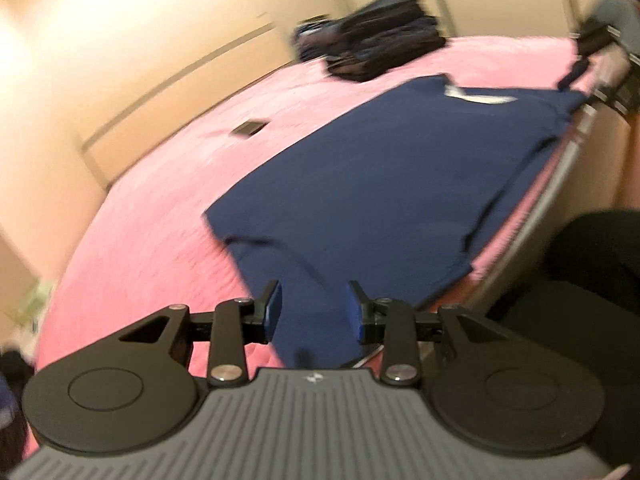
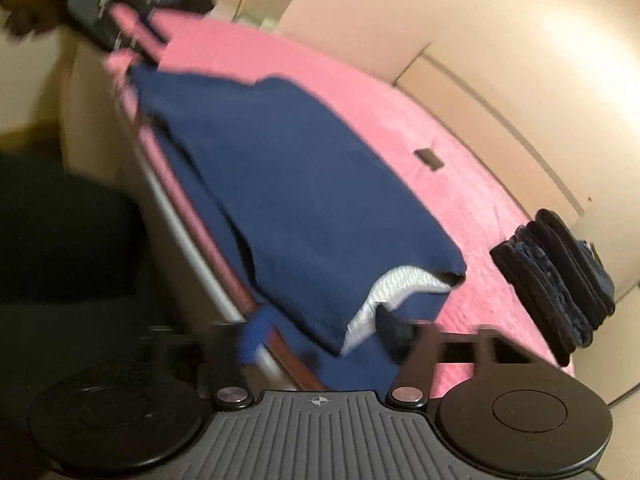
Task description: Fold clothes
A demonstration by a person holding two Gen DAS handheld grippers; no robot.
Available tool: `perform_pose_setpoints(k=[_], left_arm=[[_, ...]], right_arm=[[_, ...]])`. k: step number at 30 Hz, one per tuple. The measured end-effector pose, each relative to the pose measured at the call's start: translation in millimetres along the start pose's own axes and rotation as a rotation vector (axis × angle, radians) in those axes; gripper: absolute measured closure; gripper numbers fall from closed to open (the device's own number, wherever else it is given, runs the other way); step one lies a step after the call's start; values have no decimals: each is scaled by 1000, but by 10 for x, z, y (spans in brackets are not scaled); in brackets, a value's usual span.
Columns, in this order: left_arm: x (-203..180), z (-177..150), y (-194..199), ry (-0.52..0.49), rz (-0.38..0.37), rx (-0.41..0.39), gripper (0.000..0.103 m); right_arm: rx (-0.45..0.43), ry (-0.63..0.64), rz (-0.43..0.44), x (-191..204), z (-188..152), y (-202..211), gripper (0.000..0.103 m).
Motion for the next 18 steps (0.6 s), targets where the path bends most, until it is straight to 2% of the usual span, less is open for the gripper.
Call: perform_pose_setpoints(k=[5,12,15,16,17,18], left_arm=[[272,-198,8,241,15,84,72],[579,-412,-65,575,-95,160,72],[622,-469,-163,629,-134,194,73],[625,-489,-179,643,-146,202,77],[630,-495,-188,651,-158,204,99],[632,-487,-179,657,-170,198,102]], right_arm=[[-57,-117,6,143,351,-92,40],[-112,-34,97,602,801,-360,39],[-127,-24,142,788,960,-453,27],[-135,-12,160,867,1014,-480,26],[-137,6,176,945,1064,-515,26],[-138,24,192,1022,1113,-553,26]])
Point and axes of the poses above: each gripper's, at about its wrist camera, not at the fingertips, and y roughly against the way its jaws point, x to its left, z to its top, the point moved 7 cm from there along -y, roughly the way its jaws point, and after that the axes turned 6 degrees about -x, right-handed, at the moved point
